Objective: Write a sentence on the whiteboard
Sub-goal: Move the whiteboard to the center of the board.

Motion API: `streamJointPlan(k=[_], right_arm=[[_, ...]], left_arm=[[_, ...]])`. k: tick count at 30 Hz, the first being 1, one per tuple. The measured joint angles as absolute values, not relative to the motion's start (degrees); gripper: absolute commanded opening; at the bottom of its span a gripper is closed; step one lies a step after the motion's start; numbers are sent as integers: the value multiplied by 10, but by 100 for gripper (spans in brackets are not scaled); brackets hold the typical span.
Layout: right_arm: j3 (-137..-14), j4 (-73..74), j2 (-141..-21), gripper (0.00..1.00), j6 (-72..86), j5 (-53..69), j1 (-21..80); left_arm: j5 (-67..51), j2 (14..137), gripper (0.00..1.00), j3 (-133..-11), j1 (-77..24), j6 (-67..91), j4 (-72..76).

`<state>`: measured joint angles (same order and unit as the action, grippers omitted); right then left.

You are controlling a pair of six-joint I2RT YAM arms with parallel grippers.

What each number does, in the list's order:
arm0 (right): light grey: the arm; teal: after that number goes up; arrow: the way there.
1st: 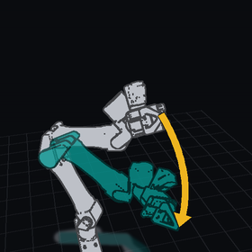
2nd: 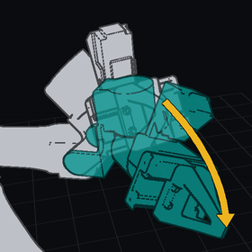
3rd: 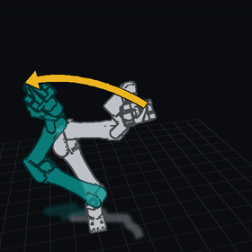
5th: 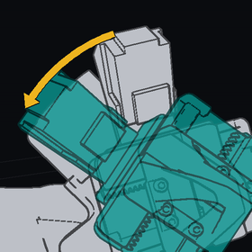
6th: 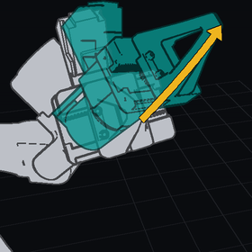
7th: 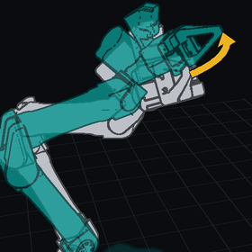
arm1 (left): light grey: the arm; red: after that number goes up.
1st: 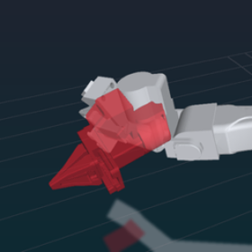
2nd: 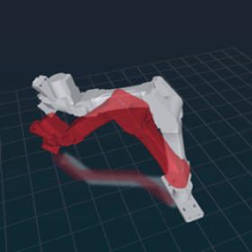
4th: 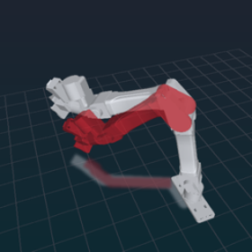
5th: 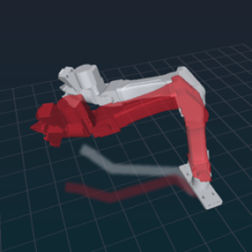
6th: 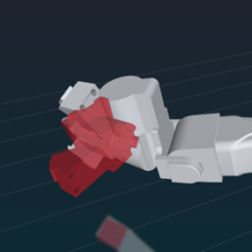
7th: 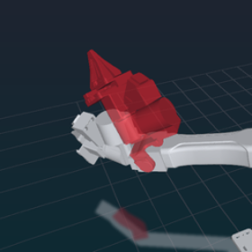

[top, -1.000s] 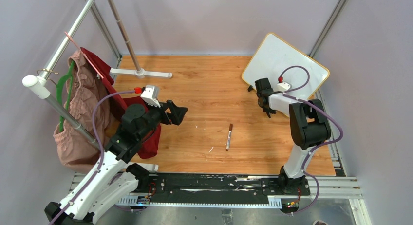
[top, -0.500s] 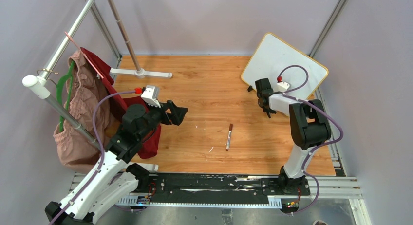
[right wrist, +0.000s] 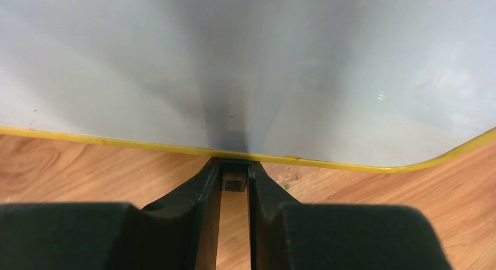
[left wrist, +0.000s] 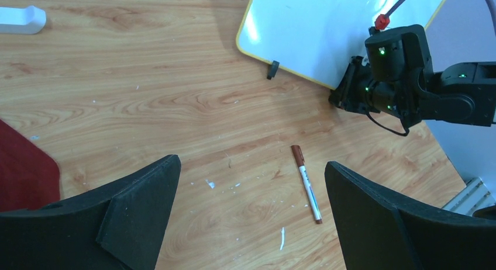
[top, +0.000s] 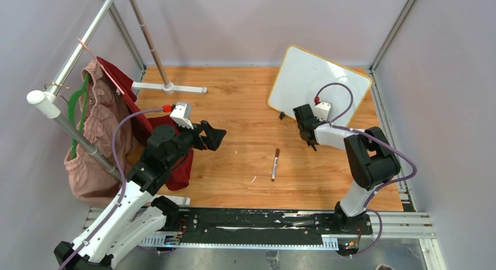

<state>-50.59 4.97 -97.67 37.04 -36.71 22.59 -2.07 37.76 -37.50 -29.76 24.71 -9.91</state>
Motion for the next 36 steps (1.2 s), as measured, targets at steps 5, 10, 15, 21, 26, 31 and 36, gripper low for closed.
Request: streamJointPlan(k=[5,10,15,21,26,31,36], right_arm=[[-491,32,-965,0,337,-351,257],[-481,9,-961,0,301,-338,298],[-470,-9,-948,0,247,-300,326],[-438,-34,-920,0,194,-257,343],[-408,-46,-893,0,161,-233,347],[-386,-48,-868,0,132,-220,349],[-387,-47,-867,0,112,-206,348]], left_arm=[[-23,382,100,-375,-298,247,-99],[-23,383,100,-375,-298,247,-99],[-23,389,100,-375,-298,247,-99],[-23,390,100,-375,-298,246,-99],[-23,390,100,-375,-298,244,-99],[-22,390,100,-375,-298,240,-99],[-20,390,100,-375,-298,234,-99]])
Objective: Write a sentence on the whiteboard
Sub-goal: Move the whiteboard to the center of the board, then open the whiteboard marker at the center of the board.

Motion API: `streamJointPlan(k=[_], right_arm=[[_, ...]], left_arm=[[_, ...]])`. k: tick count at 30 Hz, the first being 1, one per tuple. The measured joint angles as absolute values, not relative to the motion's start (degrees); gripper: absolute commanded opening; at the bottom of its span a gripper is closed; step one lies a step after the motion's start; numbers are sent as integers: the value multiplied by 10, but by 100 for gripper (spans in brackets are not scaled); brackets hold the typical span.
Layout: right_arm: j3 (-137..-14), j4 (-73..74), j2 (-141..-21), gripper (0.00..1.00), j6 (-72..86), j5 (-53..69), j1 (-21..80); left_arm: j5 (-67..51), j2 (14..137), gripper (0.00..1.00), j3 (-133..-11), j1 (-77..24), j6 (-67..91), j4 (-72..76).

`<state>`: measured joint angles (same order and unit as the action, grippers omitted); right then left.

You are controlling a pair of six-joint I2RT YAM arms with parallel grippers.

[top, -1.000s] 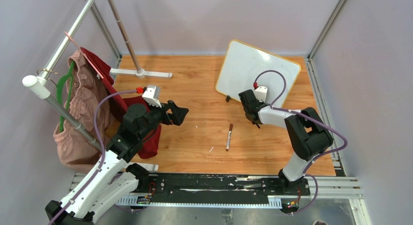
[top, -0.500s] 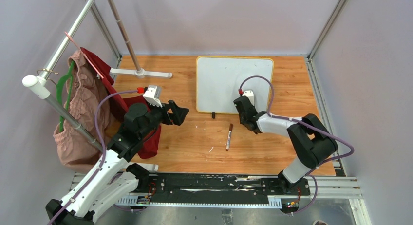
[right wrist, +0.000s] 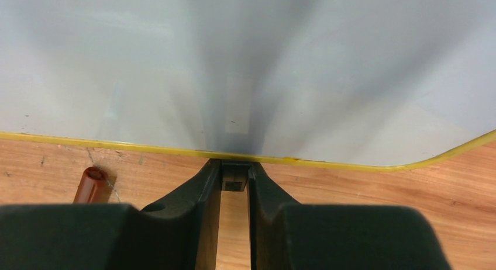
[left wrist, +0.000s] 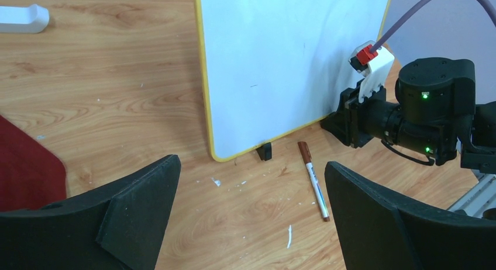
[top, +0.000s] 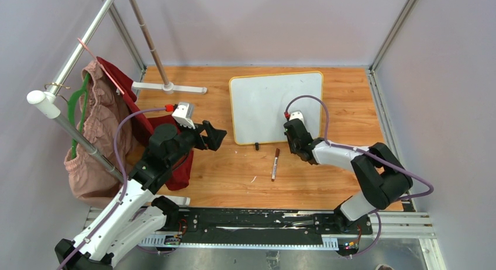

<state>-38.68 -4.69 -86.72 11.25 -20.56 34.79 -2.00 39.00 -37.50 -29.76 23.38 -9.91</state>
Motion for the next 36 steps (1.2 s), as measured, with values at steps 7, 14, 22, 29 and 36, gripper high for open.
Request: streamJointPlan(k=[7,14,22,29,36], right_arm=[[-395,-47,-879,1,108,-204,343],[-395,-36,-872,51,105,-204,343],[-379,28,-791,61,111,-196,346],[-368,133,-647,54,164,-195,420],[-364,204,-618,54,290,-211,548]], left_arm=[[-19,390,100,-375,-298,229,-99],[-20,390,100,-375,-298,229,-99],[-22,388,100,-375,-298,229,-99],[-21,386,100,-375,-298,229,-99],[-18,377,100,-375,-298,229,-100]])
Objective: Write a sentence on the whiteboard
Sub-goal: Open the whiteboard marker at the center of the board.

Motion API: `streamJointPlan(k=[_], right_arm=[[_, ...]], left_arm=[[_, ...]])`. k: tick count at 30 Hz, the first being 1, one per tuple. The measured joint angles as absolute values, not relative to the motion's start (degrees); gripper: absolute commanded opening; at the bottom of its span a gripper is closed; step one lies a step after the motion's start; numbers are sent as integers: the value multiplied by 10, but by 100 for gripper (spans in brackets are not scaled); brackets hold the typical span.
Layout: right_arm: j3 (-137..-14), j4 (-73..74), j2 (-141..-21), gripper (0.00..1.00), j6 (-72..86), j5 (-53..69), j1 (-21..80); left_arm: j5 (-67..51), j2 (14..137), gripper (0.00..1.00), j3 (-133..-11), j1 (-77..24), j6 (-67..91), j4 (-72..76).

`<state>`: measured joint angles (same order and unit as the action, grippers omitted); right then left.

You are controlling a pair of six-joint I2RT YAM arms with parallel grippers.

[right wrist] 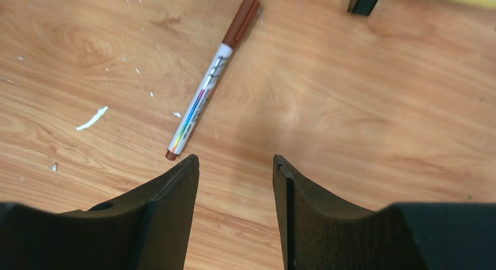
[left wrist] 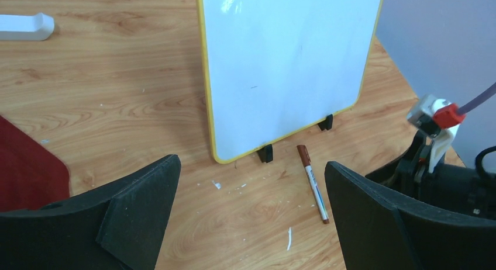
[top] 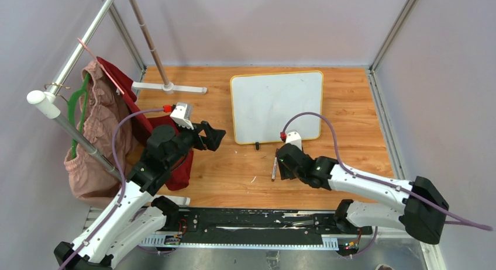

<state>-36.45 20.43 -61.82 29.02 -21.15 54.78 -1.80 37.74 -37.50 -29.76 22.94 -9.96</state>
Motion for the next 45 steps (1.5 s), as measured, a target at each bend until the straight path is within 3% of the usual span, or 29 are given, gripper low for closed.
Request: streamJointPlan(k=[15,28,36,40,45], right_arm=[[-449,236,-800,55,510,-272,596],[-459,236,-870,41,546,-270,588],[-475,222,-893,20,547,-261,585],[-468,209,-889,1,546,-254,580],[-429,188,-850,0,540,-245,574]], left_arm=[[-8,383,100,-375,-298,229,-105],[-8,383,100,-375,-298,230,-106],[-8,383,100,-375,-298,229,-106],[-7,382,100,-375,-298,230,-106],[-7,382,100,-375,-298,231,-106]])
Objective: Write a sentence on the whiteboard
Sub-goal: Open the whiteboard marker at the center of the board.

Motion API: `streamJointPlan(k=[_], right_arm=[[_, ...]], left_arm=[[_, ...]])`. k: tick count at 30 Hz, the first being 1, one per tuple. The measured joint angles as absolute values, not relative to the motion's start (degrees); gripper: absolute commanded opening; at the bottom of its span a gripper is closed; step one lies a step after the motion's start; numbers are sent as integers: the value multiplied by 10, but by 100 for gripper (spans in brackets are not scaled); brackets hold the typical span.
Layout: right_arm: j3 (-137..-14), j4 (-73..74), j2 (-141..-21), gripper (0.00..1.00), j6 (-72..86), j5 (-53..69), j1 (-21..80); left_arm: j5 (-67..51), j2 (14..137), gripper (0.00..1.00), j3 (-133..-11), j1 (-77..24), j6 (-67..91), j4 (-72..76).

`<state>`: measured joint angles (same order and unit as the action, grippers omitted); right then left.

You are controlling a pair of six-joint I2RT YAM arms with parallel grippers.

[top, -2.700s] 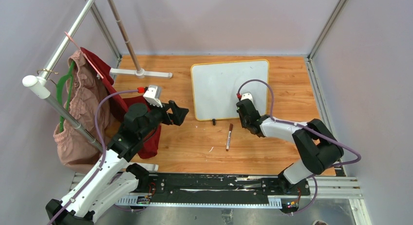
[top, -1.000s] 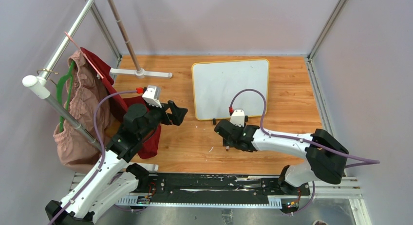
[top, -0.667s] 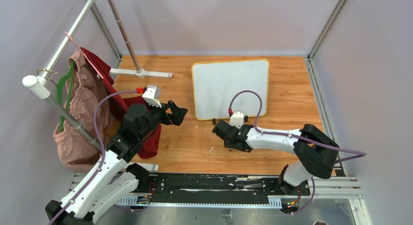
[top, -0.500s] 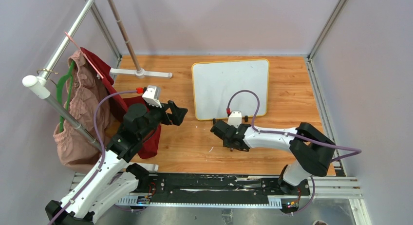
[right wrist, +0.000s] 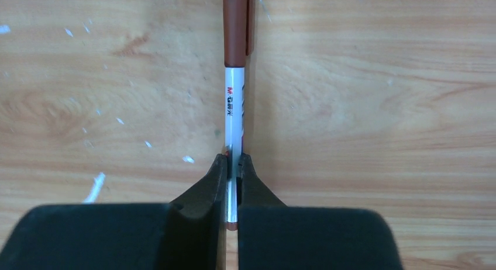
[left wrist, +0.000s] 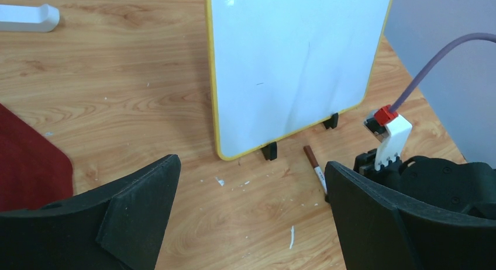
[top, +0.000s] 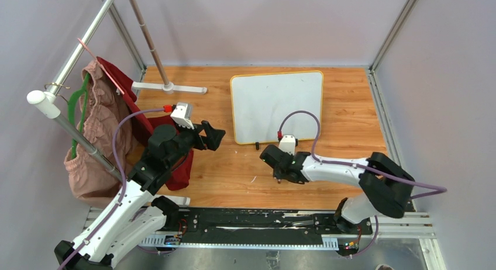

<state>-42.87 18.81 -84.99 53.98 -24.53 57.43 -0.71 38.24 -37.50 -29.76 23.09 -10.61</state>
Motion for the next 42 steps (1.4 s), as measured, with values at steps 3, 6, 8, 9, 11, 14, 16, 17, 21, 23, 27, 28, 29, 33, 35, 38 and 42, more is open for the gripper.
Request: streamJointPlan(k=[3,6,8,9,11,14,16,17,21,23,27,28,29,33,35,38,42], right_arm=[[-389,190,-792,0,510,-232,581],[-371,199,-706,0,456,-230,626],[-371,193,-646,0,418,-230,665],[-371,190,-616,0,399,-230,681],[-371,185,-563,0,366,-230,705],[-363,166,-491,0,323,-230,726],[-350,148,-450,0,302,-229,730],[-339,136,-427,0,289,-227,731],[-312,93,-371,0,260,-220,731],[-304,67,-358,0,249,-214,731],[-298,9,-353,0,232,-203,731],[-297,-9,-353,0,228,-198,731],[-297,-22,-353,0,225,-195,731],[-297,-62,-358,0,213,-185,731],[-297,-76,-362,0,209,-180,731],[-297,-90,-367,0,205,-171,731],[-297,-103,-370,0,201,-165,731]], left_arm=[[-1,381,100,-373,-298,241,-103],[10,372,100,-358,-298,261,-91],[5,368,100,-352,-298,274,-82],[-2,368,100,-351,-298,281,-76],[-23,368,100,-351,-298,295,-59],[-76,373,100,-351,-298,324,-29],[-114,384,100,-355,-302,343,-14],[-133,391,100,-359,-305,352,-10],[-197,425,100,-381,-339,379,13],[-219,436,100,-386,-363,389,30],[-243,464,94,-394,-399,411,63],[-246,474,93,-398,-404,414,68],[-249,488,91,-403,-409,418,74],[-250,521,85,-411,-423,426,83],[-251,526,80,-411,-427,429,86],[-252,528,66,-415,-429,436,94],[-254,529,57,-420,-431,445,108]])
